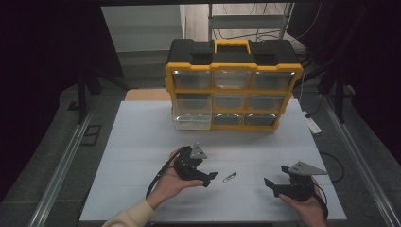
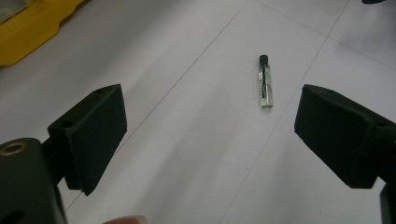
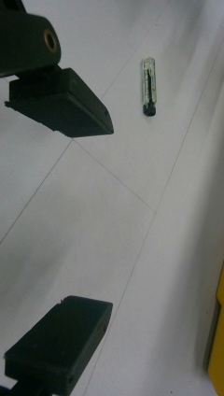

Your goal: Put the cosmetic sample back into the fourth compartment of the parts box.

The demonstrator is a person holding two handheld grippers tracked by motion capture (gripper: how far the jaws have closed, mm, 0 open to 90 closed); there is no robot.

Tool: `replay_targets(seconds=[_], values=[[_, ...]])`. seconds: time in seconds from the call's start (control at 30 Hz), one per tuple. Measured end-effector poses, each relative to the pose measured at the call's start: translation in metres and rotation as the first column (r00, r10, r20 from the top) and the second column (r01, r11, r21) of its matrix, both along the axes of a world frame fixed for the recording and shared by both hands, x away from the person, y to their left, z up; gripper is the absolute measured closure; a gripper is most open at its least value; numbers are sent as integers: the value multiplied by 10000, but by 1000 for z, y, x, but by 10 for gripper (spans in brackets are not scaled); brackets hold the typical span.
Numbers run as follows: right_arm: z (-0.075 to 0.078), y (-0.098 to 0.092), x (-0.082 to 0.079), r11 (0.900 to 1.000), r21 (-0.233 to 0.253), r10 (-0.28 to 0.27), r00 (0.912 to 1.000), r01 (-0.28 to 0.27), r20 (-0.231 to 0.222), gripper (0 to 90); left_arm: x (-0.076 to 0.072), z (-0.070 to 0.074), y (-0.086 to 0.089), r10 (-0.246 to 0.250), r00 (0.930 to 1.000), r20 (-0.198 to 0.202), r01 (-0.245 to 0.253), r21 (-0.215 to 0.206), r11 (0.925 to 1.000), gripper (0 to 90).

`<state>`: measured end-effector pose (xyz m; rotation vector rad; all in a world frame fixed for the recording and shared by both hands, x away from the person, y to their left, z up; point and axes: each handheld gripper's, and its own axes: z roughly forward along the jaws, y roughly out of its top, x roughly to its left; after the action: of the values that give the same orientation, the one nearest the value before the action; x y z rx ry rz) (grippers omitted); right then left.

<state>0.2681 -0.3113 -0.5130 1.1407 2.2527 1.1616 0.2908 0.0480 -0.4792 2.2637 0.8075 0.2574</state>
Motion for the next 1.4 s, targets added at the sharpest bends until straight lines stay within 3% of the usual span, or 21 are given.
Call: replay_targets(seconds=[0.93,1.4], values=[[-1,0,0,10000,-79,-3,10000,3,0,135,9,-8,-43,-675,9969,-392,695,525,9962,101],[-1,0,0,9999,-168,9,10000,-9,21,135,11,-9,-62,-982,9944,-380,1006,663,9927,99]])
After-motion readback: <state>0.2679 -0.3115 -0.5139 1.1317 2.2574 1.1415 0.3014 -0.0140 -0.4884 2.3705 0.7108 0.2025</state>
